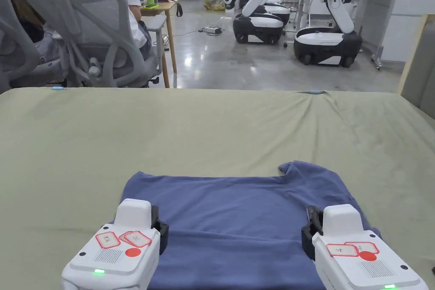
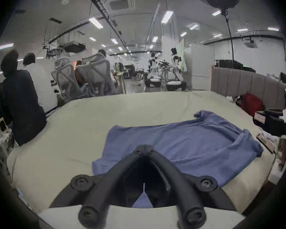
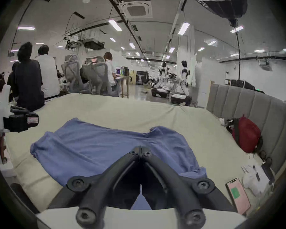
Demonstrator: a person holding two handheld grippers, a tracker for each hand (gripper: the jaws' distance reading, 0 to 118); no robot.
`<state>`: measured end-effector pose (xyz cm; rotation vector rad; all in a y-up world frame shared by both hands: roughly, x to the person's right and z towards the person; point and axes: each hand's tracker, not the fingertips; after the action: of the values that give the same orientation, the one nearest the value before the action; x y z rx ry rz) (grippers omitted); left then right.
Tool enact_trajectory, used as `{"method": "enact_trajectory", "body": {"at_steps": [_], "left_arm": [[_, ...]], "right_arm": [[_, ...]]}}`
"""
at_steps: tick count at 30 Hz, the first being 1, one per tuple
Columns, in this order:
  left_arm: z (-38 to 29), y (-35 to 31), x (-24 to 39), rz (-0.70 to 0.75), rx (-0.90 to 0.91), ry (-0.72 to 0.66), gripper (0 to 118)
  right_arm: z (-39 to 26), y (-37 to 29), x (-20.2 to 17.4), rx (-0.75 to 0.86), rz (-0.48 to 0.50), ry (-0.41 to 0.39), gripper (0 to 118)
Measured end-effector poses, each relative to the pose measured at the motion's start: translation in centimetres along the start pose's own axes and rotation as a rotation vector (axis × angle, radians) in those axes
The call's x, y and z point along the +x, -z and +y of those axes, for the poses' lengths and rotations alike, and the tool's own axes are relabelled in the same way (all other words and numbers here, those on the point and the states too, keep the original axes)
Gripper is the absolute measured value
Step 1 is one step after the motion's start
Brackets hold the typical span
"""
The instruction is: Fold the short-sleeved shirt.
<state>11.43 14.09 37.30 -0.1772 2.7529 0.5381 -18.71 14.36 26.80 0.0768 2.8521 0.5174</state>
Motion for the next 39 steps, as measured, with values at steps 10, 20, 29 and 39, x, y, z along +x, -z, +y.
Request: {"method": "enact_trajectory", "body": {"at_steps": [10,20,29,39], "left_arm": [[4.5,14.0,-6.9,0.037,-0.278,-0.014,0],[6.7,28.2,-10.0,0.106,-0.481,-0.026,112],[5.2,30.9,-10.3,0.071,-0.559,-0.108,55],[7.1,24.9,-8.9,0.015,-0.396,-0.064,1]], "right_arm": [[1.0,3.1,0.0,-0.047,0.036,-0.005,0],[0.6,6.2,1.2,-0.111,0.025,-0.033,0],[1.8,9.7,5.1,-0.203,0.007,-0.033,0],[3.5,28.4,15.4,-0.542,-0.081,0.161,83]]}}
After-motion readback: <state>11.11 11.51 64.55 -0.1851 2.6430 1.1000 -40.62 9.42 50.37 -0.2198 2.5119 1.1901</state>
